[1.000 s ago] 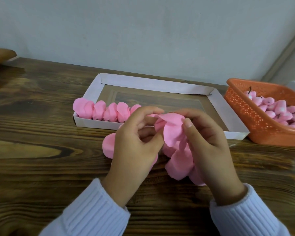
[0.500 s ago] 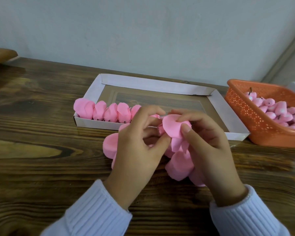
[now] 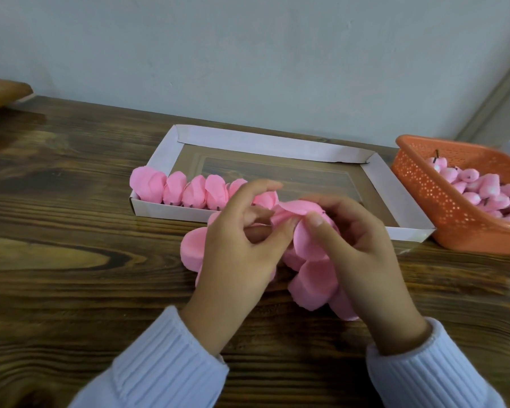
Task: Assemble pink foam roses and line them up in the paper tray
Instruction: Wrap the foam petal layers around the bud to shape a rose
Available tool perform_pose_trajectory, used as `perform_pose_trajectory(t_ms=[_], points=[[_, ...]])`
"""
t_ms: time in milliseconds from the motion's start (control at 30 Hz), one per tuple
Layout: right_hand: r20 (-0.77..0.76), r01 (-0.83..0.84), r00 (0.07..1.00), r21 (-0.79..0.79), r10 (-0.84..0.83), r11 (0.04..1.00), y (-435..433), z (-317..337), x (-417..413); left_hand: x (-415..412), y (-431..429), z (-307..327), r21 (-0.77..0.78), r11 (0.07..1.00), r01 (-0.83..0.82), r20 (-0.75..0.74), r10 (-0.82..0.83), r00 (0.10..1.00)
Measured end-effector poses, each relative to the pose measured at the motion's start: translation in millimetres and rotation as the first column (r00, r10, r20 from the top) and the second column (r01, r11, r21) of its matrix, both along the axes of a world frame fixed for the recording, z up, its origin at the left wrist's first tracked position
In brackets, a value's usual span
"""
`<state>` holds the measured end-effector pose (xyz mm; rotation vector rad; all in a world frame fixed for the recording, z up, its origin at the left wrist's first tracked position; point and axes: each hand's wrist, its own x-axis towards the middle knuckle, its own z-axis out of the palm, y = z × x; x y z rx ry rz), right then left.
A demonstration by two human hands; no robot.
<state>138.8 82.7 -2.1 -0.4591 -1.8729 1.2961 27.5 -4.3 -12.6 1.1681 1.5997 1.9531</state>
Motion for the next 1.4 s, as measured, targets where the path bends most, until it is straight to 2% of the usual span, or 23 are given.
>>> perform_pose_trajectory(t_ms=[433, 833, 1000, 1233, 1400], points=[[-0.048, -0.092, 0.995, -0.042, 0.09, 0.995, -0.3, 3.4, 2.3, -0.6, -0.1, -0.7, -0.009, 1.0, -0.006, 0.012, 0.006, 1.0], [-0.183, 0.027, 0.98, -0.255, -0.076, 0.967, -6.5, 6.4, -2.8, 1.7, 0.8, -1.6, -0.025, 1.0, -0.008, 0.021, 0.008, 1.0], [-0.131, 0.008, 0.991, -0.203, -0.035, 0.979, -4.3, 6.3, -1.8, 2.1, 1.7, -0.8, -0.06, 0.998, -0.009, 0.056, 0.012, 0.998], [-0.149, -0.047, 0.989, -0.253, 0.01, 0.966, -4.5, 6.2, -1.0, 2.5, -0.6, 1.0, -0.087, 0.996, -0.036, -0.018, 0.035, 0.999], [-0.109, -0.04, 0.994, -0.285, 0.009, 0.958, -4.7, 7.3, 0.2, 0.9, -1.5, 0.4, -0.113, 0.992, -0.052, -0.019, 0.05, 0.999]])
